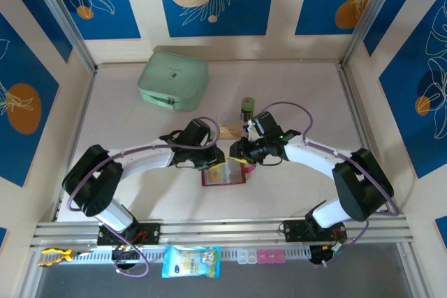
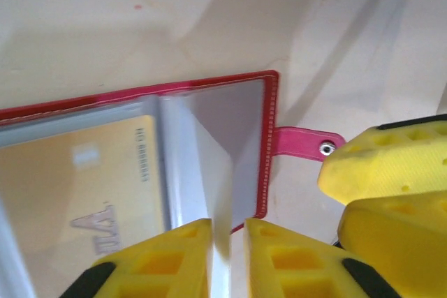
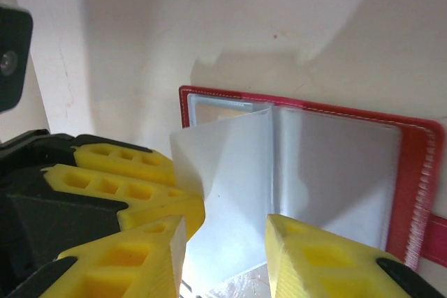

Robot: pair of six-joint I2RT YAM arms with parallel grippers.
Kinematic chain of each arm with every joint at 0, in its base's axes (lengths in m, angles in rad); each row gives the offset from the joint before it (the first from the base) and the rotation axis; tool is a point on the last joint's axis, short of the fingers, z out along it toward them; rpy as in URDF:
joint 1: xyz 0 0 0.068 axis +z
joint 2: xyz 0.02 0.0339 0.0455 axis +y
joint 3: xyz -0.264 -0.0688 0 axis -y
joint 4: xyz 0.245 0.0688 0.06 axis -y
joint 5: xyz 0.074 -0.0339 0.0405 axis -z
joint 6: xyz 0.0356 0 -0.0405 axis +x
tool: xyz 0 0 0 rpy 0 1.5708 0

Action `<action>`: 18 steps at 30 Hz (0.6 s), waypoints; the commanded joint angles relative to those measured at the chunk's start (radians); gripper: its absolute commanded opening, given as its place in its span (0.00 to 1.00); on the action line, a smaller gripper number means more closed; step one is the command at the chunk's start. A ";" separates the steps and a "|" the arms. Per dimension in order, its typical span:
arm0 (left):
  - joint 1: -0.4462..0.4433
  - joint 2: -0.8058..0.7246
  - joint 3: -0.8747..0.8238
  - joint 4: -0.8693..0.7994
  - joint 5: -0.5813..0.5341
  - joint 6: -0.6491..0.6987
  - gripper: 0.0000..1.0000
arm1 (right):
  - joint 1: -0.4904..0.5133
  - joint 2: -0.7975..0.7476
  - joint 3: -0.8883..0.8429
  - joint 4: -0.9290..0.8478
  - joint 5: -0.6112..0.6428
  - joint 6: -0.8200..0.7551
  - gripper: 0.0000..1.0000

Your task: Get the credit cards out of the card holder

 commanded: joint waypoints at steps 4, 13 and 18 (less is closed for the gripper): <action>-0.042 0.081 0.075 -0.023 0.030 0.030 0.17 | -0.054 -0.101 -0.042 -0.076 0.007 -0.012 0.36; -0.084 0.171 0.147 -0.003 0.034 0.027 0.25 | -0.084 -0.158 -0.082 -0.088 -0.001 -0.013 0.36; -0.090 0.187 0.180 -0.003 0.034 0.030 0.30 | -0.093 -0.175 -0.089 -0.097 -0.001 -0.014 0.36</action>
